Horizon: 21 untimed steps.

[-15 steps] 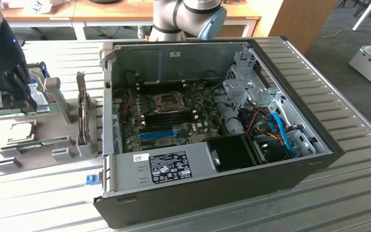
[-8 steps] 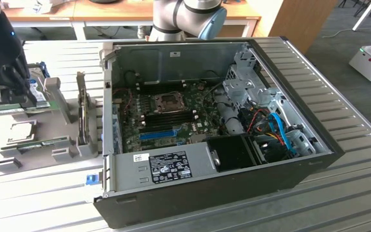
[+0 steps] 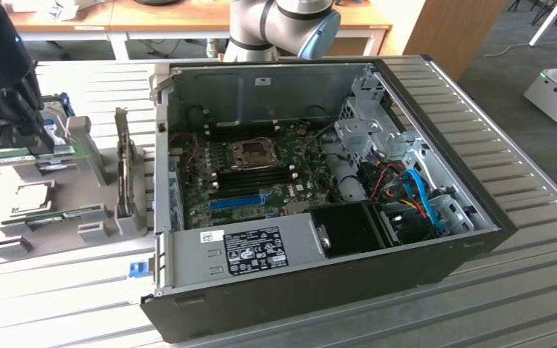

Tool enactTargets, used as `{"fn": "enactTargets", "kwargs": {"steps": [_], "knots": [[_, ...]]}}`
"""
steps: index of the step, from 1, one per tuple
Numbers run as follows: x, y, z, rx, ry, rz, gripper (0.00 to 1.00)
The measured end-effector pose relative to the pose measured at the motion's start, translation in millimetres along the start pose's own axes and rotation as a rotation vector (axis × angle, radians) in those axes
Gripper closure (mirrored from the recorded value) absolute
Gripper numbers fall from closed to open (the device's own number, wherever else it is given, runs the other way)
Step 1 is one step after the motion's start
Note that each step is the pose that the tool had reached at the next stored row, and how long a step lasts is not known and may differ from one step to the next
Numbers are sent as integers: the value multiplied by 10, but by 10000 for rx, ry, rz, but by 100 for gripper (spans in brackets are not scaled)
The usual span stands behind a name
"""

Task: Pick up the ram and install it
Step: 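Pick up the ram and move it above insertion slot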

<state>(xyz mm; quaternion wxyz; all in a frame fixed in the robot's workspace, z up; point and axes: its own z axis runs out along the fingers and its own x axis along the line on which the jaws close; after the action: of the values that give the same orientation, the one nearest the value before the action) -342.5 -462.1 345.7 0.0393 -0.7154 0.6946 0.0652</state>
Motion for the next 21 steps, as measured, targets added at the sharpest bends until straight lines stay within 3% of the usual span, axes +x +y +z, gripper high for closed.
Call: {"fn": "enactTargets", "kwargs": {"steps": [11,21], "knots": [[-11,-13,-80,7,-240,-9,88],[-24,-28,-168,10,-395,-16,88]]}}
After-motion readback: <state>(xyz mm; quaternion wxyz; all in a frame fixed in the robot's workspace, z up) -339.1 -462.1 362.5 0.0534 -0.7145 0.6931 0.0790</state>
